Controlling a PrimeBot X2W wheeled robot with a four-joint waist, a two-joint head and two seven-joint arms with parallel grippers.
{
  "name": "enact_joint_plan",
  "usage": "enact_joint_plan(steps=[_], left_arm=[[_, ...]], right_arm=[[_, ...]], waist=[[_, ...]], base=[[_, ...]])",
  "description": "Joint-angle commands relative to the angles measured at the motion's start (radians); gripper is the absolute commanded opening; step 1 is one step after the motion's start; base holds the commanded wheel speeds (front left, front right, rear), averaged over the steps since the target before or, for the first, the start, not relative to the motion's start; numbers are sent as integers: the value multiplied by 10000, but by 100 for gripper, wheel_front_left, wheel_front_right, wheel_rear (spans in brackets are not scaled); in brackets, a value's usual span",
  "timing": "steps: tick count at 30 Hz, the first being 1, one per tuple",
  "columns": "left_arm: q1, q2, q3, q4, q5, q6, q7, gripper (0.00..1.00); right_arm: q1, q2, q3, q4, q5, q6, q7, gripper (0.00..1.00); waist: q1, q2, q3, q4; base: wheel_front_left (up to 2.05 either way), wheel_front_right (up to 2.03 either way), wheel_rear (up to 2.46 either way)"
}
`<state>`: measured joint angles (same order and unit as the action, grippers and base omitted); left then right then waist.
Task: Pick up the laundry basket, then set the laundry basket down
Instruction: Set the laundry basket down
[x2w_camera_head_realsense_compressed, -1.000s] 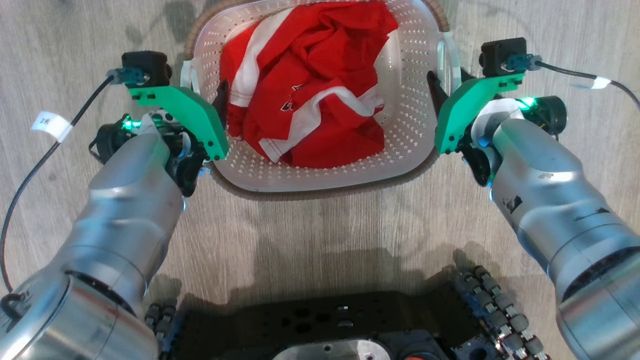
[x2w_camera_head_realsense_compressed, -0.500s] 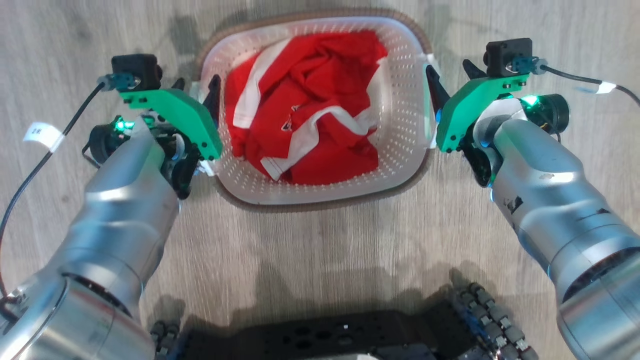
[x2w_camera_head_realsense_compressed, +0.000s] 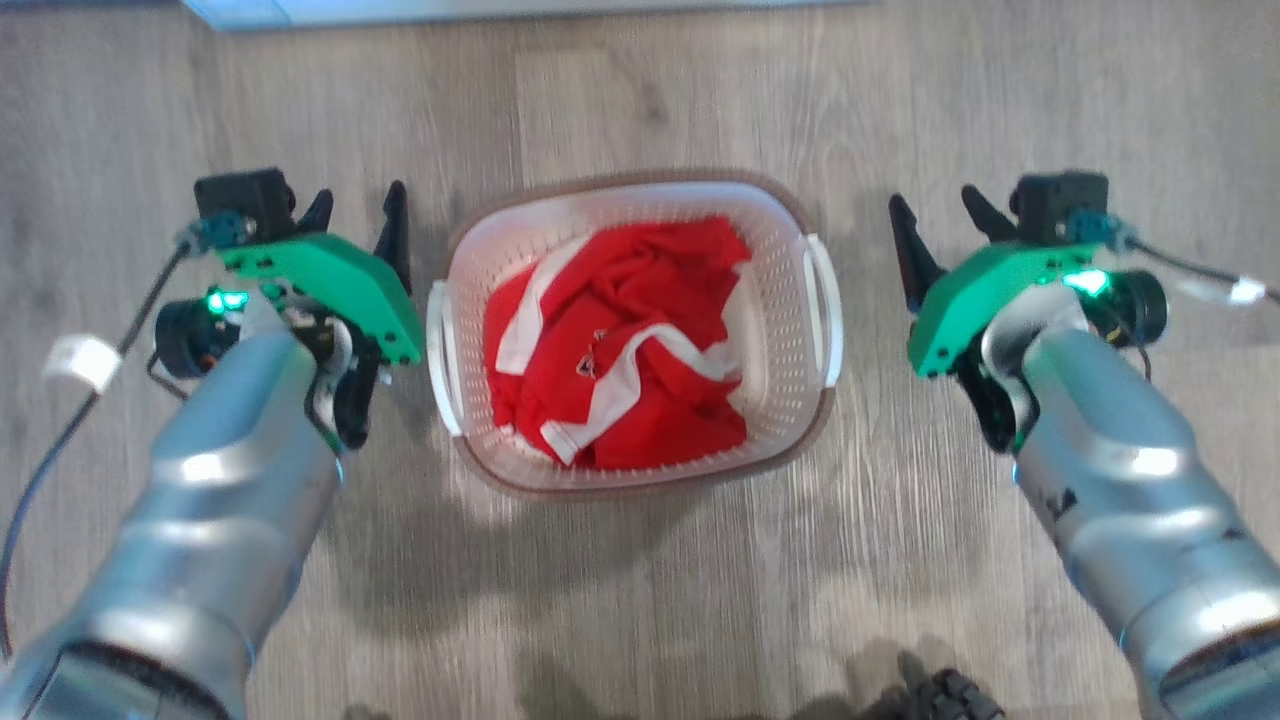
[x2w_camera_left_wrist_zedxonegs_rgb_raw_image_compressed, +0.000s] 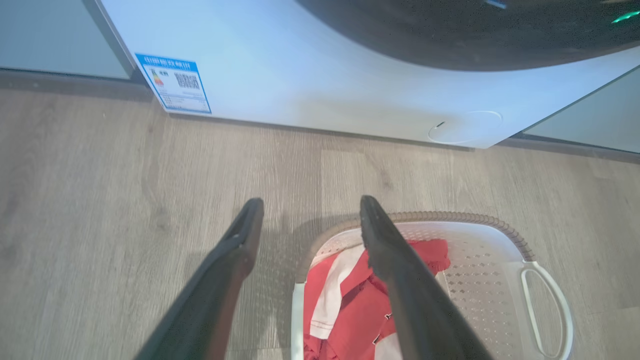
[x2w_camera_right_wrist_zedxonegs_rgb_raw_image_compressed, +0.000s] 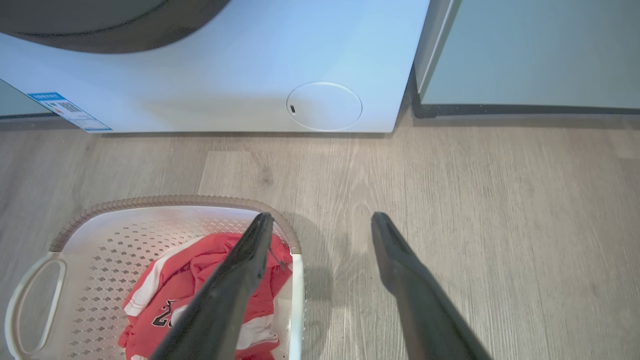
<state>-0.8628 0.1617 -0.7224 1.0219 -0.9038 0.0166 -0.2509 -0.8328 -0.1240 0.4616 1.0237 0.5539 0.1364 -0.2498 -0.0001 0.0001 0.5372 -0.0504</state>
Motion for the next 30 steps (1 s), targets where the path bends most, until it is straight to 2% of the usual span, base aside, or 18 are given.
enact_joint_plan(steps=[1, 8, 15, 23, 30], left_arm=[[400, 439, 489, -472, 305, 171, -106, 100], [2287, 637, 2380, -3340, 2215, 864, -107, 100], [3756, 536, 3522, -5540, 3634, 1185, -108, 100], [4749, 594, 3935, -7141, 4651, 1383, -108, 100], [5516, 677, 3974, -8048, 4925, 1500, -107, 100]], right_arm=[[526, 67, -140, -388, -320, -57, -118, 100], [1934, 262, -1909, -2201, -1992, -57, -119, 100], [3004, 492, -3045, -3873, -3010, -57, -119, 100], [3640, 590, -3503, -5120, -3518, -57, -120, 100], [4281, 594, -3645, -6016, -3731, -57, 243, 100]], waist=[[1, -1, -656, -7], [1, -1, -1663, 26], [1, -1, -2480, 123], [1, -1, -3226, 176], [1, -1, -4022, 228]], base=[[0, 0, 0], [0, 0, 0], [0, 0, 0], [0, 0, 0], [0, 0, 0]])
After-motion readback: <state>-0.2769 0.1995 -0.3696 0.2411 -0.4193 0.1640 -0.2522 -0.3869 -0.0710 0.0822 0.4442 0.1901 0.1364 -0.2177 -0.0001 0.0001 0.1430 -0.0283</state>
